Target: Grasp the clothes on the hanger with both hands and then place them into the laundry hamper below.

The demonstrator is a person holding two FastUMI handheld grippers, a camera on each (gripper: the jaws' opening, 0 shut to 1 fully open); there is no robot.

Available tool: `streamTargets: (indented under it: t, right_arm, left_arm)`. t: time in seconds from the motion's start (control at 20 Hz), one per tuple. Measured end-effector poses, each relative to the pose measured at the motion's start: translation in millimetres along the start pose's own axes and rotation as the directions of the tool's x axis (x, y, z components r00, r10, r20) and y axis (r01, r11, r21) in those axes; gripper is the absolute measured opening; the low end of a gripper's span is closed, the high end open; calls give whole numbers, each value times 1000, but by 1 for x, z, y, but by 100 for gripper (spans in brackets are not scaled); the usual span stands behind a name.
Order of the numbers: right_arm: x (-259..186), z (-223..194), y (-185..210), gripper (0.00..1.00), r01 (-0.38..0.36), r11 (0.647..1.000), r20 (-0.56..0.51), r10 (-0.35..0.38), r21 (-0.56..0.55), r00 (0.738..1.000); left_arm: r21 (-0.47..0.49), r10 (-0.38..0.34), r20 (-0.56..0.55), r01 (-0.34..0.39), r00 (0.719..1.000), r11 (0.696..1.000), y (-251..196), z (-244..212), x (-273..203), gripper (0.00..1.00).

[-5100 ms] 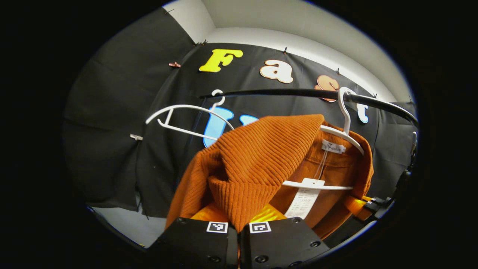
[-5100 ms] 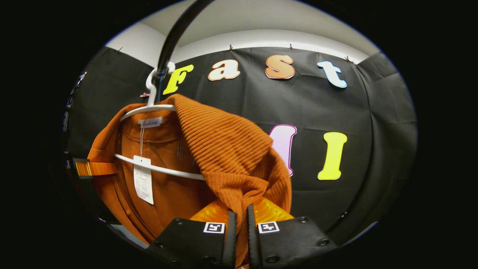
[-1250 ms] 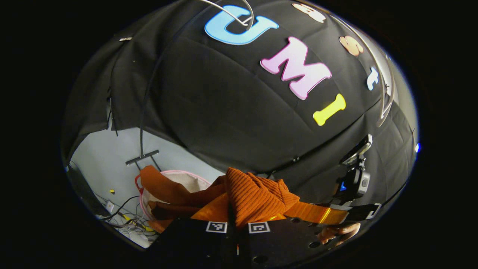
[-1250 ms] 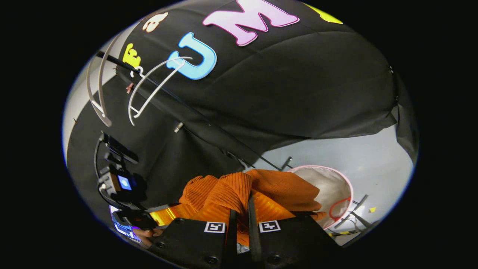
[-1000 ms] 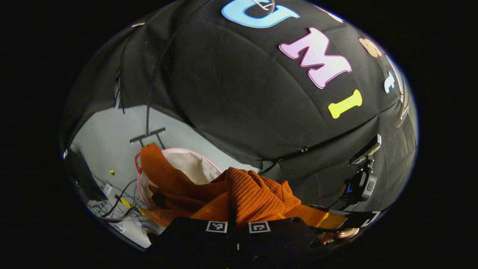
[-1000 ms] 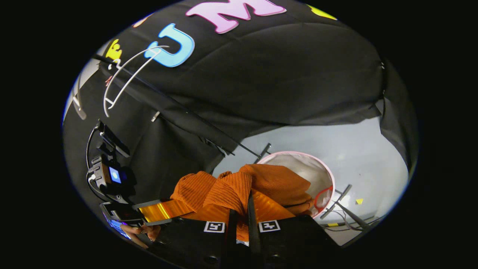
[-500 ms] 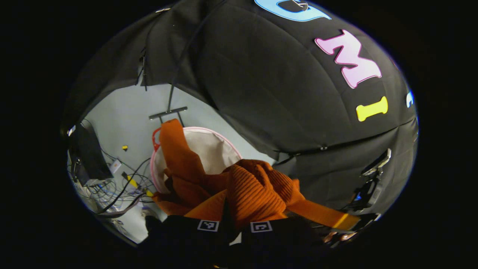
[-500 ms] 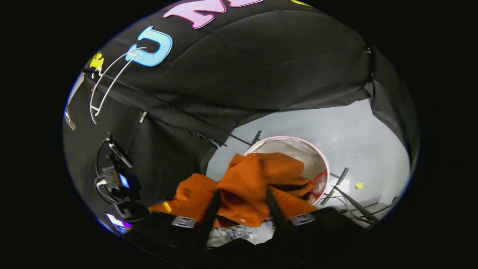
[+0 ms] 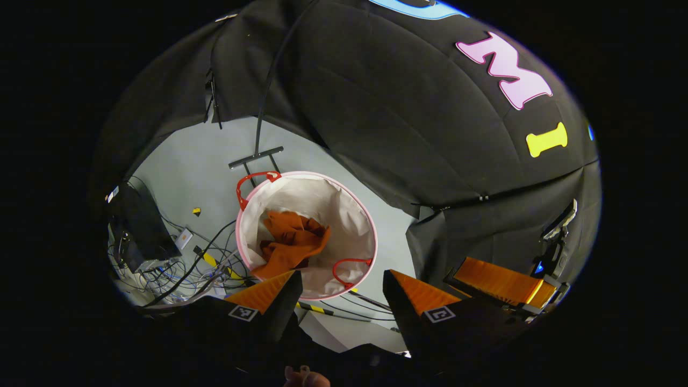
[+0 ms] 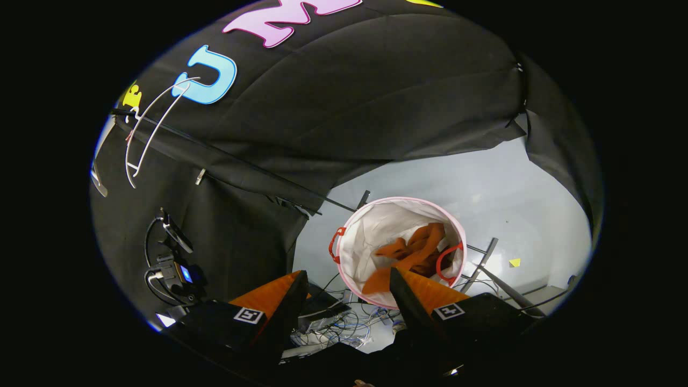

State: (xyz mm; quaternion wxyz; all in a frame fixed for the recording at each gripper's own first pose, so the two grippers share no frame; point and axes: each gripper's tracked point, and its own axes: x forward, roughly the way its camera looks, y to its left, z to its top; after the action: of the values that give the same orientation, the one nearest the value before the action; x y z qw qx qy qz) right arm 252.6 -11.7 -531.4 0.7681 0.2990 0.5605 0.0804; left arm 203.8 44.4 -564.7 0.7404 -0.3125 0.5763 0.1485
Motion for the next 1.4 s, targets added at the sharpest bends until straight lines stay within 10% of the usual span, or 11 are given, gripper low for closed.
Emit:
streamTargets:
  t: [0.55,1.05,1.25,1.4]
  right_arm:
    - [-38,-21,34,99,-33,999,96,30,26,995]
    - [-94,-107,114,99,3,987,255,39,-163,966]
    - [-133,-110,144,99,111,957,414,11,-269,910]
    - [-188,-102,166,99,193,935,570,11,-296,821]
  left_arm:
    - [64,-102,64,98,993,993,-4,-7,-50,96]
    - [249,-255,238,195,937,949,26,-2,-176,96]
    - [371,-337,319,210,886,904,34,-4,-237,96]
    - [495,-414,390,192,823,848,29,-2,-289,96]
